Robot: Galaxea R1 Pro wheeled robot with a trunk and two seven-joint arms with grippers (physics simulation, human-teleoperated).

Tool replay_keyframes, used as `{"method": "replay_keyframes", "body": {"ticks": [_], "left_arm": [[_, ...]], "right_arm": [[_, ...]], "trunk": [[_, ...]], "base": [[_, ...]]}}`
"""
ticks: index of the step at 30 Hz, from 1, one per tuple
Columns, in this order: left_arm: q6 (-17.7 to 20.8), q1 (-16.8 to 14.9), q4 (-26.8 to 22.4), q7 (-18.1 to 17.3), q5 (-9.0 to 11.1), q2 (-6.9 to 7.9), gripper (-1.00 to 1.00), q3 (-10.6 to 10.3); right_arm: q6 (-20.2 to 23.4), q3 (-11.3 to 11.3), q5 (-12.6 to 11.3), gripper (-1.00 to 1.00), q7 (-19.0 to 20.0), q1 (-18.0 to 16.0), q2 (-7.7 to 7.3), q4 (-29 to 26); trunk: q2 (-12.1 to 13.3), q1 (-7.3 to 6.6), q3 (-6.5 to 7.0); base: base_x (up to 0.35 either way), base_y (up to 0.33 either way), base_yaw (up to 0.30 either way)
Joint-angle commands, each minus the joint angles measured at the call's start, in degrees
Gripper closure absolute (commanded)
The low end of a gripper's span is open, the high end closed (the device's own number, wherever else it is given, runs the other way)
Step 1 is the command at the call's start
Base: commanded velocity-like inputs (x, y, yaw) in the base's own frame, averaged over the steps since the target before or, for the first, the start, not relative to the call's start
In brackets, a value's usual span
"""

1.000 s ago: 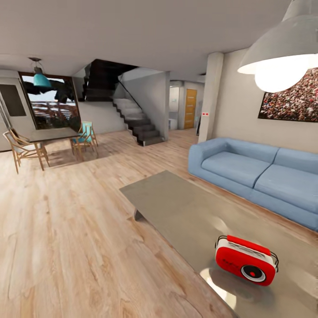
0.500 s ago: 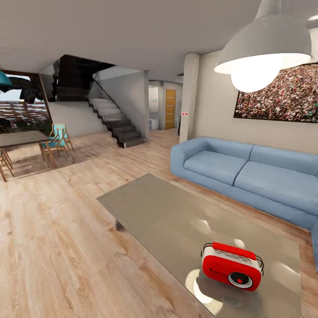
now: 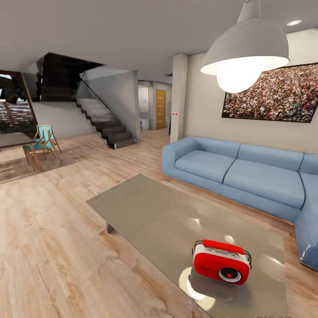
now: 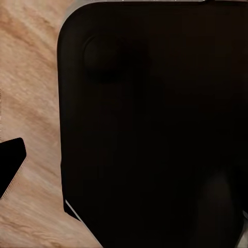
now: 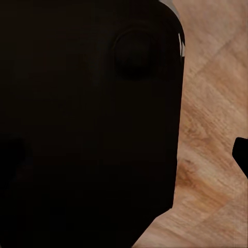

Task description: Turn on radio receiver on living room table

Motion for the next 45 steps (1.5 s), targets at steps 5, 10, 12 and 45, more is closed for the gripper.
{"method": "replay_keyframes", "body": {"ticks": [5, 10, 12, 45], "left_arm": [[-0.01, 0.0, 0.0, 0.0, -0.01, 0.0, -1.0, -0.03], [-0.01, 0.0, 0.0, -0.07, -0.01, 0.0, -1.0, -0.05], [-0.01, 0.0, 0.0, -0.08, -0.01, 0.0, -1.0, -0.05], [-0.01, 0.0, 0.0, 0.0, -0.01, 0.0, -1.0, -0.04]], "right_arm": [[0.0, 0.0, 0.02, -1.0, 0.0, 0.0, 0.0, 0.0], [0.08, -0.07, -0.05, -1.0, 0.0, 0.0, 0.0, 0.0], [0.08, -0.05, -0.06, -1.0, 0.0, 0.0, 0.0, 0.0], [0.0, -0.09, 0.03, -1.0, 0.0, 0.0, 0.0, 0.0]], "trunk": [[0.0, 0.0, 0.1], [0.0, 0.0, 0.14], [0.0, 0.0, 0.14], [0.0, 0.0, 0.52]], "base": [[0.0, 0.0, -0.261], [0.123, 0.08, -0.08], [0.268, 0.156, -0.012], [0.207, 0.035, -0.104]]}}
